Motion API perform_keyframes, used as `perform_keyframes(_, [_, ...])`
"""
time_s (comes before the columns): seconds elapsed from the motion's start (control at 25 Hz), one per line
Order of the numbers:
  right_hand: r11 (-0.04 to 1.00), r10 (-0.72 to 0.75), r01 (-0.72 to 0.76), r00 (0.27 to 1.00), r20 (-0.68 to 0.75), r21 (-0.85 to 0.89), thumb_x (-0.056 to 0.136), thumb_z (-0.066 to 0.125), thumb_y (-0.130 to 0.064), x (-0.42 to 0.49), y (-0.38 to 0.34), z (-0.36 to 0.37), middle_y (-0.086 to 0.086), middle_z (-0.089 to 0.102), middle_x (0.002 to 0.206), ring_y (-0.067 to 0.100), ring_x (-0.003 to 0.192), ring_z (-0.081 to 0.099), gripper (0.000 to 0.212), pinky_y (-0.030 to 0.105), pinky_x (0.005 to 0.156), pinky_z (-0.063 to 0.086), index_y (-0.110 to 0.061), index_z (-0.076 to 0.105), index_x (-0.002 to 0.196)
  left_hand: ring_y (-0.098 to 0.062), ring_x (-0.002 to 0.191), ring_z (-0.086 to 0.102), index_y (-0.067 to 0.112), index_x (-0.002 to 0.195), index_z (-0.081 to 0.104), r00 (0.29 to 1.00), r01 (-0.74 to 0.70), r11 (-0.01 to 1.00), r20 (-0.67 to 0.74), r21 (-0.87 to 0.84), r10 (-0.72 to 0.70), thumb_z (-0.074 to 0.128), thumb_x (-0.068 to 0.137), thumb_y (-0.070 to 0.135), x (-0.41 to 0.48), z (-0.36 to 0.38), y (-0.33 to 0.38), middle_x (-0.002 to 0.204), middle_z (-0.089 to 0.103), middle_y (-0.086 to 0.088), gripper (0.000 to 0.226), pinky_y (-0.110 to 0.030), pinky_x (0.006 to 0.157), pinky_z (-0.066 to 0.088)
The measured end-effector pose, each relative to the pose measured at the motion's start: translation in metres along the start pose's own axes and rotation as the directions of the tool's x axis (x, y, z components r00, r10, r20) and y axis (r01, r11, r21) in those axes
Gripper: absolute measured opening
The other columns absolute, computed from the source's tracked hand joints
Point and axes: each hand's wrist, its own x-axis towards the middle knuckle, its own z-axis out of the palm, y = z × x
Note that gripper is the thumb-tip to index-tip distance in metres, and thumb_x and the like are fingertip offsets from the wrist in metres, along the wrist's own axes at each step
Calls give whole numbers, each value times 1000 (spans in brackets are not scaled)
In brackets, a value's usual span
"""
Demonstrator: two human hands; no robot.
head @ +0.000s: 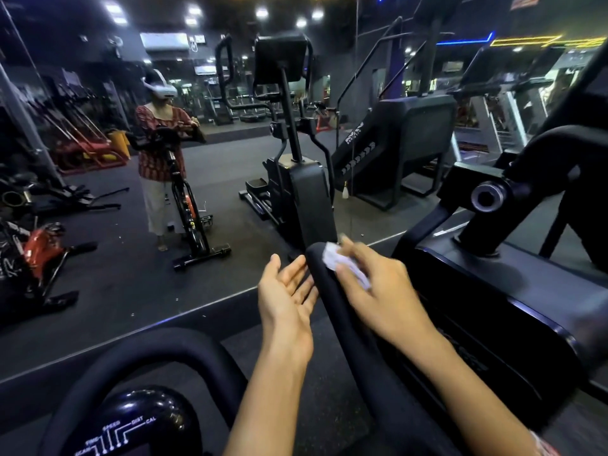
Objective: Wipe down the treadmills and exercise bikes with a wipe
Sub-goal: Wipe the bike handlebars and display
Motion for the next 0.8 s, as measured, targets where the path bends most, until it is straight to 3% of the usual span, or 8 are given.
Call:
perform_keyframes(0.08, [987,-75,86,994,81,-133,98,44,-15,18,-12,27,17,54,136,26,127,50,38,25,104,41,4,53,130,-27,116,57,0,108,62,1000,12,999,1,-37,-12,35,100,38,0,-2,1,121,61,-18,48,-35,102,42])
perform_keyframes(0.16, [981,-139,160,975,171,-114,94,38,-13,9,0,41,23,51,137,33,131,45,43,35,107,40,11,53,127,-26,116,57,-1,107,61,1000,30,996,11,-78,-29,35,100,39,-2,-3,2,120,61,-19,48,-35,102,43])
perform_keyframes(0.28, [958,-247,269,952,182,-104,94,39,-15,-23,18,27,12,44,145,18,141,29,44,19,115,20,5,53,131,-27,120,54,-3,123,57,1000,24,998,22,-58,-23,36,100,38,-2,-1,0,127,58,-20,52,-35,105,40])
perform_keyframes(0.36, [941,-310,326,939,146,-93,93,45,-14,-53,21,12,4,51,141,12,139,35,38,21,113,27,0,61,125,-28,127,48,-3,128,54,1000,23,999,-2,-40,-23,36,100,36,-4,1,-2,134,53,-20,51,-35,107,36])
perform_keyframes(0.44, [956,-293,293,955,41,-2,92,54,-11,-54,15,3,3,64,125,11,124,53,28,22,103,43,-1,68,115,-28,130,45,-3,130,52,1000,18,999,3,-31,-17,35,101,34,-3,2,-3,136,51,-19,50,-34,108,33])
perform_keyframes(0.52, [973,-222,226,971,-87,39,90,56,-6,-26,5,8,5,66,121,13,116,59,27,22,99,45,-1,67,114,-26,126,49,-2,128,54,1000,4,1000,10,-12,-4,36,101,33,-4,2,-4,133,55,-18,48,-32,105,36])
perform_keyframes(0.68, [982,-161,171,980,114,-80,92,47,-9,18,8,44,17,43,145,30,138,35,43,11,114,14,2,51,134,-21,116,56,1,118,58,999,-44,998,13,38,44,38,101,30,-8,4,-5,118,62,-11,39,-29,96,44])
perform_keyframes(0.8, [974,-184,196,977,110,-111,94,44,-5,-10,17,43,13,33,152,26,143,23,46,10,114,8,2,43,140,-15,104,61,4,111,63,994,-108,982,41,152,102,40,100,28,-15,0,-10,108,67,-4,34,-22,81,50])
